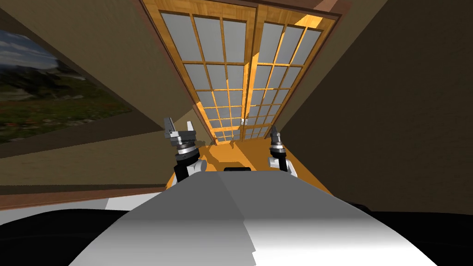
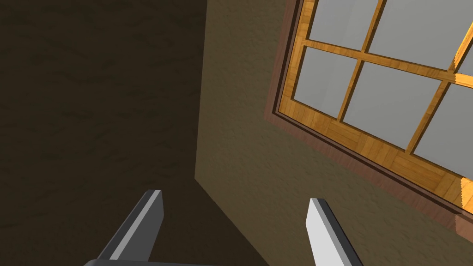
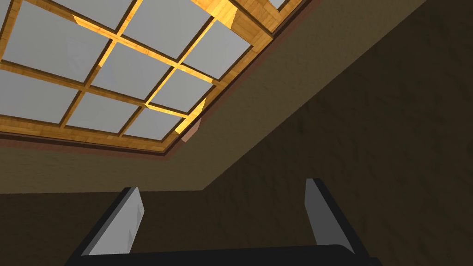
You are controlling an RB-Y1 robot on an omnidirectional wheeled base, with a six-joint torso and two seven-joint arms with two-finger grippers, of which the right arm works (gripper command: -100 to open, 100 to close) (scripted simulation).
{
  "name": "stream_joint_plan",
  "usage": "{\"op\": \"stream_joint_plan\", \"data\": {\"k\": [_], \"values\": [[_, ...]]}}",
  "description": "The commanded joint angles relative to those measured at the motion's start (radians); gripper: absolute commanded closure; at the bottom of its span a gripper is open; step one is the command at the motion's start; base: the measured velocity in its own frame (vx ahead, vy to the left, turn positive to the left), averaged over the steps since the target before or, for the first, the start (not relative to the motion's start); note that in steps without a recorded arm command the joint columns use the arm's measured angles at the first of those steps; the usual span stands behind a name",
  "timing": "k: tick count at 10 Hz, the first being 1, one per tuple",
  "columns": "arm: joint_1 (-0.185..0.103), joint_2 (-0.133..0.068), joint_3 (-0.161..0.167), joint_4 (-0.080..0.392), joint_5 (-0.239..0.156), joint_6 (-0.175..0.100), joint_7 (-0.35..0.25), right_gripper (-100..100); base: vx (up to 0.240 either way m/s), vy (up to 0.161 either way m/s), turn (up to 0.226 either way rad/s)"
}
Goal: Pull the door open
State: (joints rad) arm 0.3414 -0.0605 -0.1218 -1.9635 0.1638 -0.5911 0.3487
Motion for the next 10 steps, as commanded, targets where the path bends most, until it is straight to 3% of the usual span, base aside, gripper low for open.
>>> {"op": "stream_joint_plan", "data": {"k": [1,10], "values": [[-0.009,-0.003,-0.009,0.037,0.018,-0.013,0.024,-100,0.110,0.002,-0.008],[-0.086,-0.021,-0.070,0.279,0.125,-0.083,0.156,-100,0.098,0.005,-0.010]]}}
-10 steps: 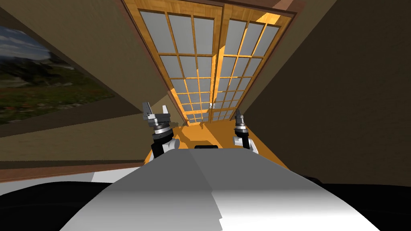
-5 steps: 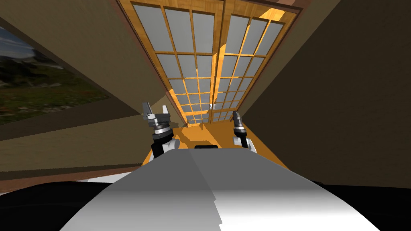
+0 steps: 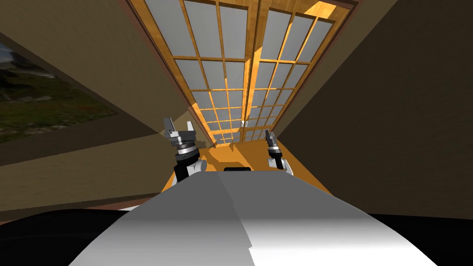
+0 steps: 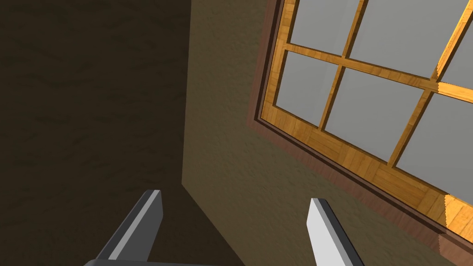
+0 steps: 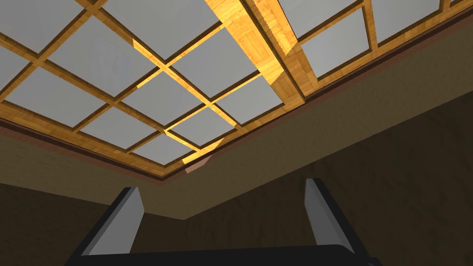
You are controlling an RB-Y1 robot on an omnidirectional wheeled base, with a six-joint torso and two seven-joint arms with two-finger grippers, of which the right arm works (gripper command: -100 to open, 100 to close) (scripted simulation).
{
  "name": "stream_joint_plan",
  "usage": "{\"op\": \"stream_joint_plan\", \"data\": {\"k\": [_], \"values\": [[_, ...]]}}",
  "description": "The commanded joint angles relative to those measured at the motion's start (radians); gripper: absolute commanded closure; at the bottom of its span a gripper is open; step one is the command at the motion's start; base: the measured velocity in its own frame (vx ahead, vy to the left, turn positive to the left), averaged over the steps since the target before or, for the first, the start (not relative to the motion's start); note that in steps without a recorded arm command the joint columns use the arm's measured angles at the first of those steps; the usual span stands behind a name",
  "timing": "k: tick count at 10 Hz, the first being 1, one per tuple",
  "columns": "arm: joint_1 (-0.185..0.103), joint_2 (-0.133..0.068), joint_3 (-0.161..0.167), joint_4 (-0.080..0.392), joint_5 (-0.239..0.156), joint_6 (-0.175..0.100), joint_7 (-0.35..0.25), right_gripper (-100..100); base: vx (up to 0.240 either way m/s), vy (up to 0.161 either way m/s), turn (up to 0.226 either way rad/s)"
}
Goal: Pull the door open
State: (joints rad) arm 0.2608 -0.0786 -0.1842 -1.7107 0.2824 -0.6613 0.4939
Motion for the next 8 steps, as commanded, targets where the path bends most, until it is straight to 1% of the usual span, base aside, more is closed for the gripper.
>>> {"op": "stream_joint_plan", "data": {"k": [1,2,8], "values": [[-0.014,-0.004,-0.014,0.050,0.018,-0.021,0.026,-100,0.087,0.001,-0.007],[-0.014,-0.004,-0.014,0.054,0.018,-0.021,0.026,-100,0.065,0.003,-0.002],[-0.069,-0.010,-0.057,0.221,0.094,-0.070,0.120,-100,0.088,0.005,-0.010]]}}
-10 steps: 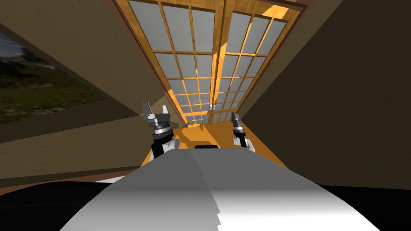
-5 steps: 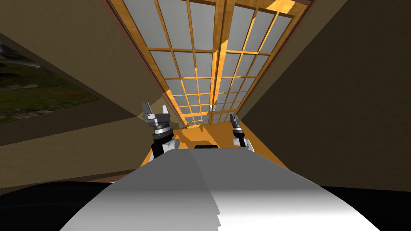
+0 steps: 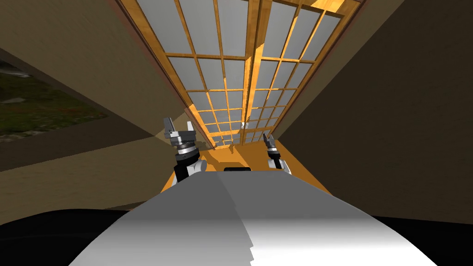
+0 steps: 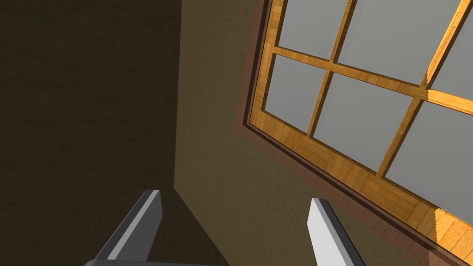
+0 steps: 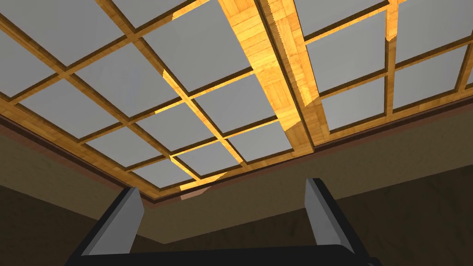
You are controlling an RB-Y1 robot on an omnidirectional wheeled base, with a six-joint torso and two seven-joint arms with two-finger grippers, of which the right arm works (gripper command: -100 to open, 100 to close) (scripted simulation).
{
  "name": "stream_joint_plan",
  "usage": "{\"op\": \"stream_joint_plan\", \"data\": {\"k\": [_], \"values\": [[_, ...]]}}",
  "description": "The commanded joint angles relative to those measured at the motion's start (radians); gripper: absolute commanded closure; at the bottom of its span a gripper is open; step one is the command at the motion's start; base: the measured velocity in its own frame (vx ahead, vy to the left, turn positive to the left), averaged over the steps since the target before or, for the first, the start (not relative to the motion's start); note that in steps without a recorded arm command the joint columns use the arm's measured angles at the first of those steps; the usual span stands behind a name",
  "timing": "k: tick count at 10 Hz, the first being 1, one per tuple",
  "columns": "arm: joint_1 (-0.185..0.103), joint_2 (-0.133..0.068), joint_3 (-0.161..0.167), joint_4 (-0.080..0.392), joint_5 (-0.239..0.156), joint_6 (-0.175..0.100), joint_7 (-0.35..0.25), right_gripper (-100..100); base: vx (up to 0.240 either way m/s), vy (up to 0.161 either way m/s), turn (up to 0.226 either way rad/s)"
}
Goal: Pull the door open
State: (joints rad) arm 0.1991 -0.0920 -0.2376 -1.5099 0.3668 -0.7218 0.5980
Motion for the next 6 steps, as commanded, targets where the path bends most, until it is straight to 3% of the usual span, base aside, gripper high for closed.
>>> {"op": "stream_joint_plan", "data": {"k": [1,6], "values": [[-0.017,0.003,-0.011,0.050,0.022,-0.018,0.031,-100,0.104,-0.009,-0.011],[-0.063,0.001,-0.046,0.193,0.084,-0.058,0.109,-100,0.100,0.009,-0.009]]}}
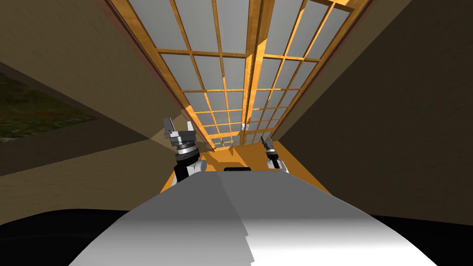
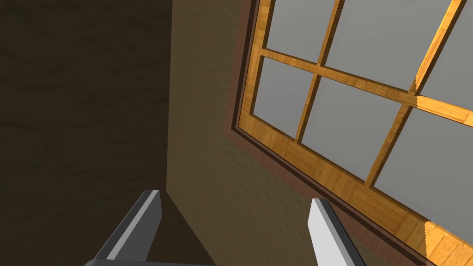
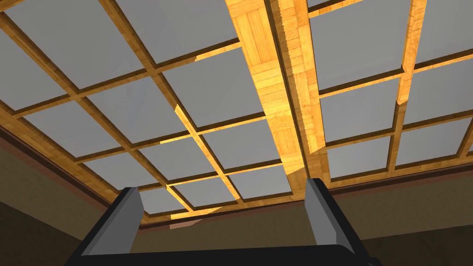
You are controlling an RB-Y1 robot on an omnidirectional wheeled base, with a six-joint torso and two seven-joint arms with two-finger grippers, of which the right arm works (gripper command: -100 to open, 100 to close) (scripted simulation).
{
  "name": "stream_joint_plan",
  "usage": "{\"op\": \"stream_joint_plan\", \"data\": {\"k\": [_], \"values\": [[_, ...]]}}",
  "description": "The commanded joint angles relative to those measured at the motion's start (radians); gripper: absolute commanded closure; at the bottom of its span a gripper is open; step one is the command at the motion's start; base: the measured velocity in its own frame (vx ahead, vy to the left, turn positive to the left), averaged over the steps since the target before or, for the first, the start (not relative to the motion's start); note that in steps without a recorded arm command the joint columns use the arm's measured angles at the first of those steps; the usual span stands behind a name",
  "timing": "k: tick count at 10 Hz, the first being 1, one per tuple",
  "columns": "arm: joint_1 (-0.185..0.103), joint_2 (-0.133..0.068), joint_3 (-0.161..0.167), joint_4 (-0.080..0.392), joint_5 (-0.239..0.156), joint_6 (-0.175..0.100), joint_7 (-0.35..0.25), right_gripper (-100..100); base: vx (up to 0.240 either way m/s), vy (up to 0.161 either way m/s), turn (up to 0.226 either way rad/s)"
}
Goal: Pull the door open
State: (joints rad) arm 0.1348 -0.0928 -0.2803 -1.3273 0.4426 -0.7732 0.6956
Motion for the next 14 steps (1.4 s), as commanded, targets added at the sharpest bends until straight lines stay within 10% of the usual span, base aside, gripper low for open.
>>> {"op": "stream_joint_plan", "data": {"k": [1,14], "values": [[-0.007,0.002,-0.010,0.038,0.021,-0.015,0.027,-100,0.106,0.011,-0.007],[-0.117,0.009,-0.093,0.369,0.167,-0.111,0.209,-100,0.099,0.008,-0.008]]}}
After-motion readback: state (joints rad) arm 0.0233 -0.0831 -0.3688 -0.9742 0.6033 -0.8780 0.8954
